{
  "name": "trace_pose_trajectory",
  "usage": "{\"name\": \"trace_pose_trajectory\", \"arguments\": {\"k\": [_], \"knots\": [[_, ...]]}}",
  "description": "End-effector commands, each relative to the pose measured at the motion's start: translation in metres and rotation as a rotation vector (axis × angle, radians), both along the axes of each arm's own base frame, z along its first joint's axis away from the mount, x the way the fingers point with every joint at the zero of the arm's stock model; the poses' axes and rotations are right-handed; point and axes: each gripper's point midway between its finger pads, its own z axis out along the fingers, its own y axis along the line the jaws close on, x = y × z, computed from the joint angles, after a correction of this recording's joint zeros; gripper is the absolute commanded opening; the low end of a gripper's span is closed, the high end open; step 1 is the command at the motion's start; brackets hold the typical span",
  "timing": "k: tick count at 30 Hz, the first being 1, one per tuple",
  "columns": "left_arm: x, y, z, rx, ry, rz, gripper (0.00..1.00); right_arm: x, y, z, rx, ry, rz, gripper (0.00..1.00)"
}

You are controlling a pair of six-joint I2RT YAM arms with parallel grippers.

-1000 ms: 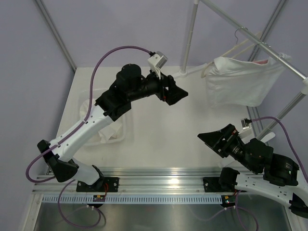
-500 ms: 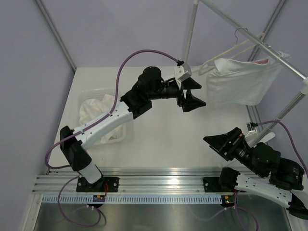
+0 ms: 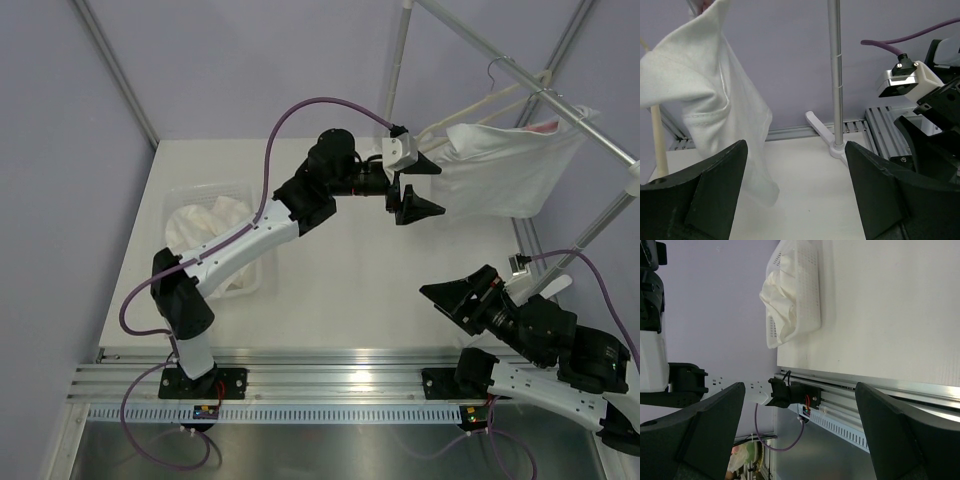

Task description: Remove the skirt from the hanger

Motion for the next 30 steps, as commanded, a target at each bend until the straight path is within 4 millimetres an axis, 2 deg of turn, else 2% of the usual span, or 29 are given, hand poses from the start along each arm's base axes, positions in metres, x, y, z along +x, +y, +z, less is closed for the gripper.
{"name": "trace_pose_trajectory", "arguments": {"k": [1,7,13,23,30], "knots": [[-0.001,0.002,0.031,-0.065,-0.120,0.002,0.81,0.003,0.007,0.009,0.013,-0.008,0.000,0.99],[-0.003,0.010,0.027,-0.044,-0.157,0.010,0.77,0.002,0.003,0.005,0.021,-0.004,-0.008,0.99],[-0.003,0.021,0.042,-0.085,-0.179,0.014,0.76,0.003,0.006,-0.002,0.021,0.007,-0.006,0.99],[0.023,0.010,0.059,-0.106,-0.168,0.040,0.78,0.002,0.007,0.000,0.007,0.007,0.002,0.99],[0.041,-0.002,0.046,-0.092,-0.140,0.048,0.79,0.002,0.001,-0.002,0.006,0.009,-0.015,0.99]]}}
